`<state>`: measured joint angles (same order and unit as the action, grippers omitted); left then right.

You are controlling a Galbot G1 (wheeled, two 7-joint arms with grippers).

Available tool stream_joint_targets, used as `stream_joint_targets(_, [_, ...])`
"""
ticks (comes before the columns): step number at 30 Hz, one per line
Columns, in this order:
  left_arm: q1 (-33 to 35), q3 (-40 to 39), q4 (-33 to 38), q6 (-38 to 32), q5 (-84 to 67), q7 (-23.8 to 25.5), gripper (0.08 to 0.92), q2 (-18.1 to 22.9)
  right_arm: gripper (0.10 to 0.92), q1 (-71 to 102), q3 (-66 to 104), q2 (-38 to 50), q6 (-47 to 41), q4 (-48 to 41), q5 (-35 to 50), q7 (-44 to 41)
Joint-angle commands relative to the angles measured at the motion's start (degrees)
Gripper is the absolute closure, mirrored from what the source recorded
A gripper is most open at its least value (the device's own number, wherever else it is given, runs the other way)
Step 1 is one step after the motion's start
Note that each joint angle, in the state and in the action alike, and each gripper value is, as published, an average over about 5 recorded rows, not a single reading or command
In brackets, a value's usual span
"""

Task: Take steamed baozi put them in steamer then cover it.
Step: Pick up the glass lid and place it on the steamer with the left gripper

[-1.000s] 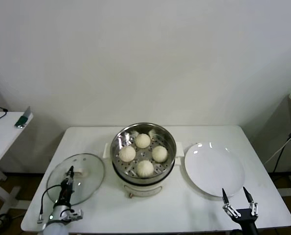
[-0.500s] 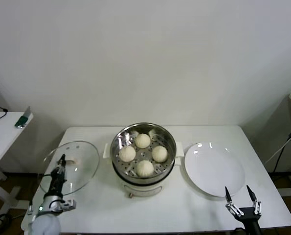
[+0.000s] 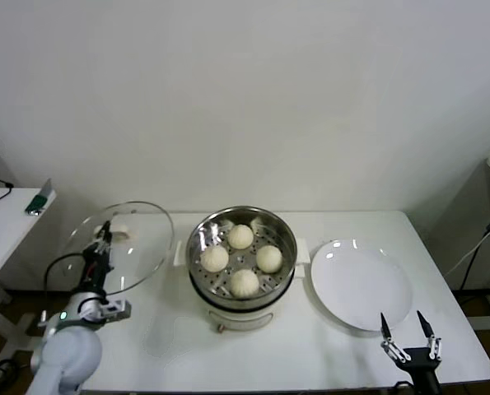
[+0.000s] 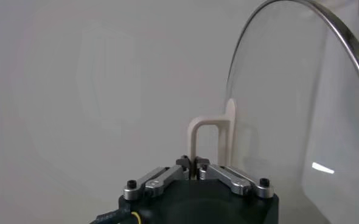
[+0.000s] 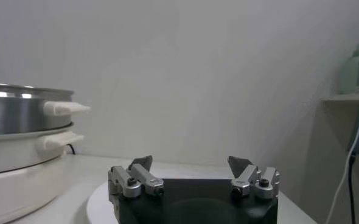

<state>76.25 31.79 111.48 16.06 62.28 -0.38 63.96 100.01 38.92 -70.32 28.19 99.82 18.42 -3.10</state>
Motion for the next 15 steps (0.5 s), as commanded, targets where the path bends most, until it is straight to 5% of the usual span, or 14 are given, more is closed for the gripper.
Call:
stream_joint_targets(1, [-3.5, -15.8, 13.9, 13.3, 9.3, 12.6, 0.865, 2.5, 0.203, -0.8, -0.2, -0.1, 1.0, -1.5, -0.5, 0.5])
stream_joint_targets(15, [-9.5, -31.9, 7.6, 17.4, 26.7, 16.6, 0.865, 20.7, 0.203, -2.3, -1.6, 0.6, 1.1, -2.9, -0.6, 2.1])
